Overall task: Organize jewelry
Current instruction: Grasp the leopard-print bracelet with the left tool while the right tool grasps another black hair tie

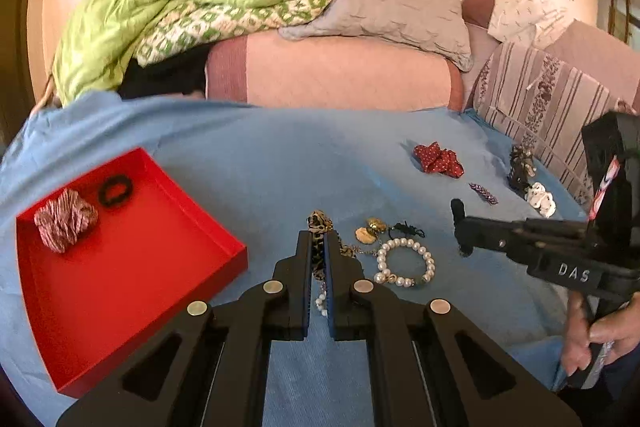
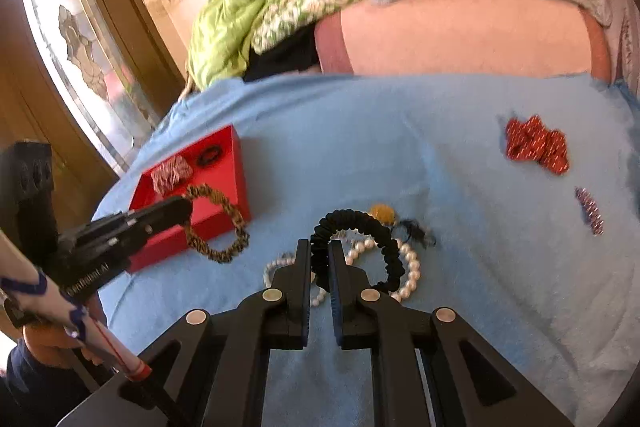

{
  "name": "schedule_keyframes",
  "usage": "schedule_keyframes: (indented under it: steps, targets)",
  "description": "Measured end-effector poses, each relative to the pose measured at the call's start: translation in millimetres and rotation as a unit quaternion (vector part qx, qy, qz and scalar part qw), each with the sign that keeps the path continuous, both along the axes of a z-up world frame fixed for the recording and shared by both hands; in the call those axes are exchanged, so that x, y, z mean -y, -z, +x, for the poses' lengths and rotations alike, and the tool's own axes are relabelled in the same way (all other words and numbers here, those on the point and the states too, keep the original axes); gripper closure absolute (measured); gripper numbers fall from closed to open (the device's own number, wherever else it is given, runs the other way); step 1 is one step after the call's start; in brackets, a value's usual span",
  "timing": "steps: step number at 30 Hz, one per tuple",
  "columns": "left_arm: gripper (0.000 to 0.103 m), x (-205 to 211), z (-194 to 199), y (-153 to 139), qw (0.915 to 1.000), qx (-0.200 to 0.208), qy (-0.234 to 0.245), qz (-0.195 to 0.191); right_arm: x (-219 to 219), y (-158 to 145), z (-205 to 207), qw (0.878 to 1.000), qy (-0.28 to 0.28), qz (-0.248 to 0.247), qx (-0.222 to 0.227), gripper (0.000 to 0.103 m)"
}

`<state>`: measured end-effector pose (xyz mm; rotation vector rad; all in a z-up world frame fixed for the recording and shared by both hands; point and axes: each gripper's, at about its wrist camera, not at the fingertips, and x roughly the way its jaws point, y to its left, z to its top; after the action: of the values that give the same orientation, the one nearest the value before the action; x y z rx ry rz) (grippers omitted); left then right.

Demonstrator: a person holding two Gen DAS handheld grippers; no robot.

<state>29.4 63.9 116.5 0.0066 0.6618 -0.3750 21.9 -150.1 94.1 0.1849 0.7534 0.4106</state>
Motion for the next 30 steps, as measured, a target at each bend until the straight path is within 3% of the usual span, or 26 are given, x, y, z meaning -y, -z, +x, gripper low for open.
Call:
schedule_keyframes:
  steps: [12, 30]
  targets:
    - [0.098, 8, -1, 2, 0.9999, 0.003, -0.001, 0.017, -3, -3, -3, 1.000, -0.004, 0.013, 0.001, 0.094]
    - [0.098, -12, 1, 4, 0.9994, 0.009, -0.023, 0.022, -35, 6, 4, 0.999, -0.023, 0.024, -0.013, 0.094]
